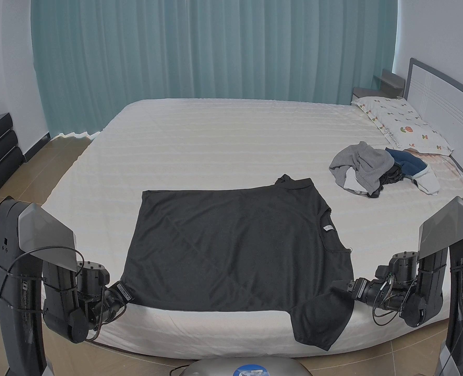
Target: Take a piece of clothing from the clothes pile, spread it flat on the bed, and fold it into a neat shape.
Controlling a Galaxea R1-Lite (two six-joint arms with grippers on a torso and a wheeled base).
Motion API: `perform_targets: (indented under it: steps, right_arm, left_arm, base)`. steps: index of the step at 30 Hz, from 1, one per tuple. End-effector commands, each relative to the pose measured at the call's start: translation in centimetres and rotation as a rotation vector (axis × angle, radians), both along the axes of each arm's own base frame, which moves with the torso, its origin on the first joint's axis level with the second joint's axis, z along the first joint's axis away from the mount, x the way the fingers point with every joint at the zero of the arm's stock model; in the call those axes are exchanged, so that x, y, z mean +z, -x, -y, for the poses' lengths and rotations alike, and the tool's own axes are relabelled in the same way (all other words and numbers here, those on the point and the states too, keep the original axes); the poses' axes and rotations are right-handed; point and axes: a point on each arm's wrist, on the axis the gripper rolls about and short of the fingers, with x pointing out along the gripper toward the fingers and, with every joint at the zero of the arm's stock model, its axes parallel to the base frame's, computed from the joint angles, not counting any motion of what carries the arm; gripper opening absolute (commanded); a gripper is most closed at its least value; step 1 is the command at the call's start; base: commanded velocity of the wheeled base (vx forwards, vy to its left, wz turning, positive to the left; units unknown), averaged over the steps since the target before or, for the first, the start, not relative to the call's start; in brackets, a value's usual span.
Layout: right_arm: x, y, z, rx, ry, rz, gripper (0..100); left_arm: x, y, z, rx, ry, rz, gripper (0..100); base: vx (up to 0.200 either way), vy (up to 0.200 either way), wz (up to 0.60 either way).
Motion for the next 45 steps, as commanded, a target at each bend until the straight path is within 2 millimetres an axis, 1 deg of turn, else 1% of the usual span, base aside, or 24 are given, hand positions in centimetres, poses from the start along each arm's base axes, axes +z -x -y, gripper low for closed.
perform_targets:
  steps: [1, 7, 9, 10, 11, 18, 21, 26, 32, 36, 37, 40, 44, 45]
  right_arm:
    - [-0.4, -0.1, 0.1, -0.011, 0.012, -0.011, 100]
    - [-0.5, -0.2, -0.1, -0.015, 0.035, -0.008, 100]
    - [-0.5, -0.4, -0.1, -0.014, 0.035, -0.001, 100]
    - [-0.5, -0.9, -0.2, -0.016, 0.034, 0.015, 100]
    - [-0.4, -1.0, -0.2, -0.016, 0.033, 0.021, 0]
    - [-0.3, -2.3, -0.1, -0.024, 0.030, 0.053, 0]
    - [0.0, -3.7, 0.2, -0.038, 0.028, 0.079, 0]
    - [0.2, -5.2, 0.2, -0.039, 0.027, 0.105, 0]
    - [0.4, -6.4, 0.1, -0.037, 0.027, 0.137, 0]
    - [0.2, -6.3, 0.1, -0.034, 0.029, 0.116, 0]
    - [0.3, -6.3, 0.1, -0.035, 0.029, 0.121, 100]
    - [0.5, -6.0, 0.7, -0.049, 0.029, 0.114, 100]
    - [1.4, -4.9, 2.0, -0.063, 0.021, 0.105, 100]
    - [1.4, -4.9, 2.0, -0.063, 0.021, 0.105, 100]
  left_arm:
    - [-0.1, 0.0, 0.0, 0.001, 0.000, -0.002, 0]
    - [-0.1, 0.0, 0.0, 0.002, -0.001, -0.001, 0]
    - [-0.1, 0.0, 0.0, 0.002, -0.001, -0.001, 0]
    - [-0.1, 0.0, 0.0, 0.002, -0.001, -0.001, 0]
    - [-0.1, 0.0, 0.0, 0.002, -0.001, -0.001, 0]
    - [-0.1, 0.0, 0.0, 0.002, -0.001, -0.001, 0]
    - [-0.1, 0.0, 0.0, 0.002, -0.003, -0.001, 0]
    - [-0.1, 0.0, 0.0, 0.002, -0.003, -0.001, 0]
    - [-0.1, 0.0, 0.0, 0.003, -0.002, -0.001, 0]
    - [-0.1, 0.0, 0.0, 0.003, -0.002, -0.001, 0]
    - [-0.1, 0.0, 0.0, 0.003, -0.002, -0.001, 0]
    - [-0.1, 0.0, 0.0, 0.004, -0.001, -0.001, 0]
    - [-0.1, 0.0, 0.0, 0.004, -0.001, -0.001, 0]
    - [-0.1, 0.0, 0.0, 0.004, -0.001, -0.001, 0]
  base:
    - [0.000, 0.000, 0.00]
    - [0.000, 0.000, 0.00]
    - [0.000, 0.000, 0.00]
    - [0.000, 0.000, 0.00]
    - [0.000, 0.000, 0.00]
    - [0.000, 0.000, 0.00]
    - [0.000, 0.000, 0.00]
    - [0.000, 0.000, 0.00]
    - [0.000, 0.000, 0.00]
    - [0.000, 0.000, 0.00]
    - [0.000, 0.000, 0.00]
    - [0.000, 0.000, 0.00]
    - [0.000, 0.000, 0.00]
    - [0.000, 0.000, 0.00]
